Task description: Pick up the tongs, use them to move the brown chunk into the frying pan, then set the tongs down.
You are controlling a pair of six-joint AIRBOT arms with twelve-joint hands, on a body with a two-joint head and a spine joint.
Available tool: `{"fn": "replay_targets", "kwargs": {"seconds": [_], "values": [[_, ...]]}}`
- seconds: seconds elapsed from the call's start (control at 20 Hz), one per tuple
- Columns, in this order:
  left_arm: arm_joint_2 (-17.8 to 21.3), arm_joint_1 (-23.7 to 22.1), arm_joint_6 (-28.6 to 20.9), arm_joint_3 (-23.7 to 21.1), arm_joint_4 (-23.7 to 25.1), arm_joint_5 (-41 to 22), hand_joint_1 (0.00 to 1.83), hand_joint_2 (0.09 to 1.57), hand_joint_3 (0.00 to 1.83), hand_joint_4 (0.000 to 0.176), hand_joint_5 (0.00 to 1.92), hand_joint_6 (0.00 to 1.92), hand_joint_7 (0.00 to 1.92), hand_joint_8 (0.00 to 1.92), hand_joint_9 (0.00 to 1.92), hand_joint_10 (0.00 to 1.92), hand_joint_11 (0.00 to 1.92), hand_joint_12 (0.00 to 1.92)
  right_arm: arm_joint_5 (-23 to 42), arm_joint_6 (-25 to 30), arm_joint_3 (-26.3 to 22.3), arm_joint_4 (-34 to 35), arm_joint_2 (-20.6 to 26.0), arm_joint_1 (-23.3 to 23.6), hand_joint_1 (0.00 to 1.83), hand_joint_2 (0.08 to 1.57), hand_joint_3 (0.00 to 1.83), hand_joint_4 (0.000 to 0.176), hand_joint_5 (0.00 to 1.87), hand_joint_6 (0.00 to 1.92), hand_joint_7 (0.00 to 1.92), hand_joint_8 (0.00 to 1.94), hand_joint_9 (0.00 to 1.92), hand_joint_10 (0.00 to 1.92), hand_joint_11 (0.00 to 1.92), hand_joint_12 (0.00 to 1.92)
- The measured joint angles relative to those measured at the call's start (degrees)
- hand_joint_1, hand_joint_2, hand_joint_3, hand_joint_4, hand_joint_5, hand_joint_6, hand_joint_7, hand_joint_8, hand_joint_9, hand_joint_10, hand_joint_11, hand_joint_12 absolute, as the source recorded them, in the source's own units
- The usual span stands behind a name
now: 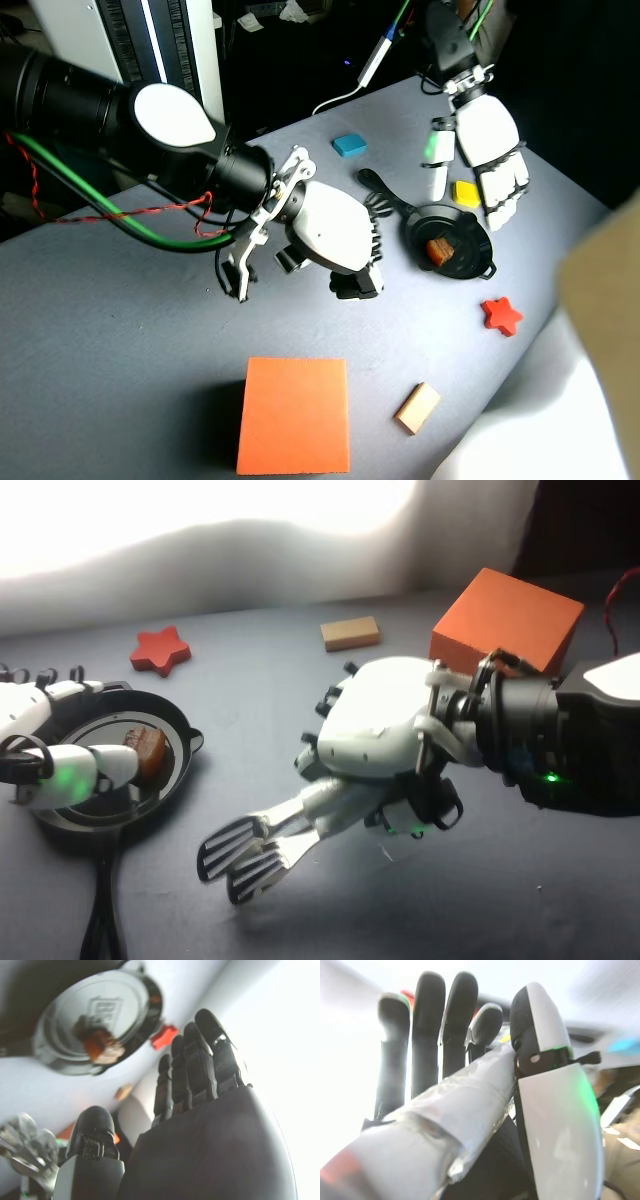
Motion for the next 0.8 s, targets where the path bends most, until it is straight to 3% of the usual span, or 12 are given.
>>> {"fn": "replay_targets", "kwargs": {"seconds": [0.2,0.25,0.3,0.35,0.4,0.45,0.5,0.55,0.6,0.7,0.8], "values": [[0.0,-0.1,0.3,-2.0,0.1,-0.2,0.0,1.29,0.0,0.042,0.11,0.0,0.21,0.0,0.23,0.0,0.0,0.88,0.2,-4.2,0.6,-0.1,-0.2,-0.5,0.6,1.39,0.0,0.0,0.3,0.83,0.47,0.65,0.27,1.03,0.0,1.7],[0.0,-0.2,0.4,-2.5,0.2,-0.3,0.0,1.28,0.0,0.044,0.13,0.01,0.22,0.0,0.25,0.0,0.0,0.9,0.3,-5.5,1.0,-0.2,-0.3,-0.9,0.55,1.37,0.0,0.0,0.19,0.8,0.39,0.56,0.19,0.97,0.0,1.62],[0.0,-0.5,0.4,-2.9,0.0,-0.4,0.0,1.28,0.0,0.046,0.13,0.01,0.23,0.01,0.25,0.0,0.0,0.91,0.5,-7.4,1.4,-0.1,-0.3,-1.2,0.5,1.33,0.0,0.0,0.09,0.69,0.3,0.38,0.09,0.83,0.0,1.42],[0.0,-0.6,0.4,-3.3,0.1,-0.5,0.0,1.28,0.0,0.046,0.13,0.01,0.23,0.01,0.25,0.0,0.0,0.91,0.6,-8.8,1.6,-0.2,-0.2,-1.2,0.5,1.33,0.0,0.0,0.09,0.69,0.3,0.38,0.09,0.83,0.0,1.42],[0.0,-0.7,0.4,-4.0,0.3,-0.6,0.0,1.28,0.0,0.045,0.13,0.01,0.24,0.01,0.26,0.01,0.0,0.93,1.0,-10.1,1.9,-0.3,-0.2,-1.4,0.5,1.28,0.0,0.0,0.01,0.47,0.18,0.22,0.01,0.64,0.0,1.14],[0.0,-0.7,0.4,-4.4,0.3,-0.5,0.0,1.28,0.0,0.044,0.13,0.0,0.23,0.0,0.25,0.0,0.0,0.92,1.6,-12.0,2.3,-0.3,-0.2,-1.7,0.53,1.25,0.0,0.0,0.0,0.35,0.15,0.15,0.0,0.51,0.0,0.98],[0.0,-0.7,0.5,-4.7,0.2,-0.4,0.0,1.29,0.0,0.046,0.14,0.0,0.23,0.0,0.25,0.0,0.0,0.89,2.0,-13.9,2.6,-0.4,-0.3,-2.2,0.57,1.2,0.0,0.0,0.0,0.18,0.08,0.08,0.0,0.28,0.0,0.68],[0.0,-0.7,0.6,-4.8,0.2,-0.3,0.0,1.29,0.0,0.046,0.14,0.0,0.23,0.0,0.25,0.0,0.0,0.89,2.1,-14.6,3.0,-0.4,-0.6,-2.8,0.57,1.2,0.0,0.0,0.0,0.18,0.08,0.08,0.0,0.28,0.0,0.68],[0.0,-0.7,0.7,-5.0,0.2,-0.7,0.0,1.29,0.0,0.047,0.14,0.0,0.25,0.0,0.27,0.01,0.0,0.93,2.3,-14.7,3.3,-0.3,-0.8,-3.6,0.55,1.11,0.0,0.0,0.0,0.02,0.01,0.01,0.0,0.03,0.0,0.13],[0.0,-0.7,0.8,-5.1,0.1,-0.7,0.0,1.29,0.0,0.046,0.15,0.01,0.25,0.0,0.28,0.01,0.0,0.95,2.4,-14.6,3.8,-0.1,-1.1,-4.2,0.52,1.09,0.0,0.0,0.0,0.0,0.0,0.0,0.0,0.01,0.0,0.03],[0.0,-0.7,0.8,-5.1,0.2,-0.6,0.0,1.29,0.0,0.05,0.12,0.0,0.22,0.0,0.25,0.0,0.0,0.92,1.7,-14.6,4.2,-0.1,-1.0,-4.4,0.46,0.96,0.0,0.0,0.0,0.0,0.0,0.0,0.0,0.0,0.0,0.0]]}}
